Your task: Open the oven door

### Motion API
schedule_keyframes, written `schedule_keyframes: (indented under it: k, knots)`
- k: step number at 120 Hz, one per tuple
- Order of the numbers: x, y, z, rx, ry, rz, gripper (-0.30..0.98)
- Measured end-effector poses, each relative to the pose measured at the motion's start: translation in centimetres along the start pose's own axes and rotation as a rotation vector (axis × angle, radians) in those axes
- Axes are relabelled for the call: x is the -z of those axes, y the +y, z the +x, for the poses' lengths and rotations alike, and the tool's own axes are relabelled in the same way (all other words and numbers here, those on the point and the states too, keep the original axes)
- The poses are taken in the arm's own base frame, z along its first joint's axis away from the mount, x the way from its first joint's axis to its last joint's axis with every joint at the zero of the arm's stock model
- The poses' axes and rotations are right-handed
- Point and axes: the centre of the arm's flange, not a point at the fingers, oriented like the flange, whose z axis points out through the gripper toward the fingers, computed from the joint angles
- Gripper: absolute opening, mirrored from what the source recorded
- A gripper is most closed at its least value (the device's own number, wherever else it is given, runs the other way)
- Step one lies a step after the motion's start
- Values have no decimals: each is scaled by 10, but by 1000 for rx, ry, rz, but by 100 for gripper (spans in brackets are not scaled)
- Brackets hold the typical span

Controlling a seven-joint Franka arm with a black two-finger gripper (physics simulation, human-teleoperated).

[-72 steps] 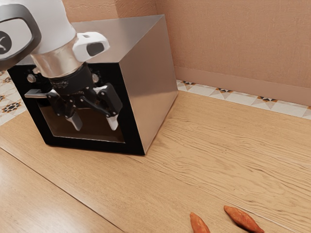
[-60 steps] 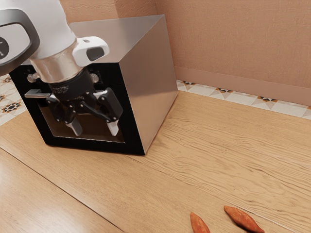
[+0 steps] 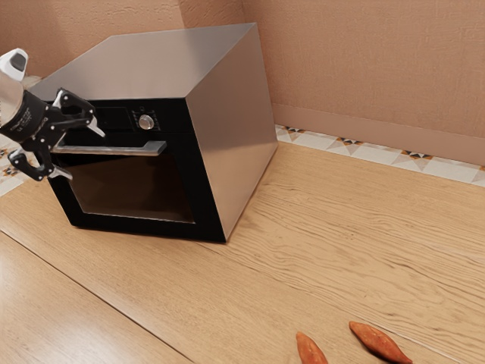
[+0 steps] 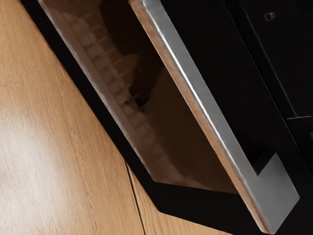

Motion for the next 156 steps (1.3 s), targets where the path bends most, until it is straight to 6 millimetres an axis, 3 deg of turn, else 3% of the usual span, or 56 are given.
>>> schedule_keyframes:
  k: [18,29,41,61,114,132,156]
  knots:
    - [4,1,13,170,40,-72,68]
    - [4,-35,23,304,83,-77,68]
    - [0,-47,29,404,117,-87,68]
    - [-30,-41,41,490,132,-87,68]
    - [-53,-20,44,550,178,-137,68]
    - [-60,-25,49,577,185,-134,68]
    - [-87,-34,55,605,183,-99,68]
